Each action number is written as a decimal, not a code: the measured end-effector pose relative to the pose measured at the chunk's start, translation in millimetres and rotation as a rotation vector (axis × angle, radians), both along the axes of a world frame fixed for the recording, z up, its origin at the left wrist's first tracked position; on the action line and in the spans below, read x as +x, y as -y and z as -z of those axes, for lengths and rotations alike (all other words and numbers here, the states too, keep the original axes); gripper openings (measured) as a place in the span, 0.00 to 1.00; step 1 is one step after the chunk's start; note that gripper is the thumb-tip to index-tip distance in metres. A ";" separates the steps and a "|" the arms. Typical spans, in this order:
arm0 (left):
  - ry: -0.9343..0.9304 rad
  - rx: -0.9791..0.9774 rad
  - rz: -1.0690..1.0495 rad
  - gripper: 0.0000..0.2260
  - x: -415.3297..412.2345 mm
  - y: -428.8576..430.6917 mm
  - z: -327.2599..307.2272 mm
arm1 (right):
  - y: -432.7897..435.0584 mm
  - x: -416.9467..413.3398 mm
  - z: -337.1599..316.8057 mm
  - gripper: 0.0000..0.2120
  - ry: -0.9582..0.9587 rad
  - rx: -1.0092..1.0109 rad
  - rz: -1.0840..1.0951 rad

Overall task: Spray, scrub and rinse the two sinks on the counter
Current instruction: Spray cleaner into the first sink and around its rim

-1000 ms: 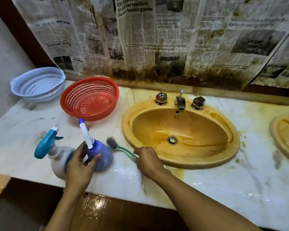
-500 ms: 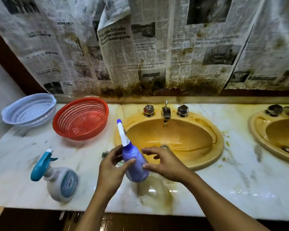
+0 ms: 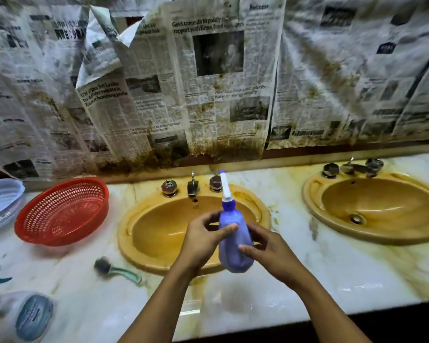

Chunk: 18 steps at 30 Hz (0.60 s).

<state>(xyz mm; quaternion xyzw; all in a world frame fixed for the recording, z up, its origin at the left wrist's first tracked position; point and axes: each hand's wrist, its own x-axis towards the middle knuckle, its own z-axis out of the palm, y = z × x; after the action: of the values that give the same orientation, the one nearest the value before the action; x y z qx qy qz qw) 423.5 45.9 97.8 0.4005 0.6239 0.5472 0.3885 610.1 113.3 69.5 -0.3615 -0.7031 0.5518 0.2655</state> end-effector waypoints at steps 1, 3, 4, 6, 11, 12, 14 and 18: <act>-0.007 -0.004 0.011 0.19 8.7 -5.3 -1.9 | -5.0 10.2 -3.2 0.22 -0.037 -0.020 0.040; -0.022 -0.015 0.043 0.20 26.9 -15.5 -3.4 | -16.5 27.8 -14.2 0.17 -0.142 -0.081 0.158; -0.033 -0.021 0.061 0.20 35.4 -18.2 -3.4 | -21.6 33.1 -22.4 0.15 -0.189 -0.105 0.182; -0.042 -0.037 0.079 0.19 54.5 -25.0 -1.4 | -34.0 42.4 -38.0 0.18 -0.234 -0.107 0.152; -0.021 -0.069 0.067 0.17 84.9 -37.4 8.6 | -64.0 40.8 -48.2 0.14 -0.074 0.023 0.168; -0.017 -0.074 0.063 0.17 88.0 -38.8 10.8 | -68.9 40.1 -45.5 0.14 -0.047 0.038 0.186; -0.018 -0.076 0.050 0.17 90.8 -39.3 12.9 | -73.9 38.1 -41.1 0.14 -0.028 0.048 0.197; -0.047 -0.083 0.083 0.24 83.2 -31.9 17.7 | -67.2 29.1 -43.5 0.16 -0.139 0.028 0.243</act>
<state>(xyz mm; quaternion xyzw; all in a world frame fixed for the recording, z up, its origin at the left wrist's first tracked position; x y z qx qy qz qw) 506.7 77.8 80.0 0.4223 0.6379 0.4946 0.4125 639.2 180.5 113.0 -0.4011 -0.6416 0.5293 0.3837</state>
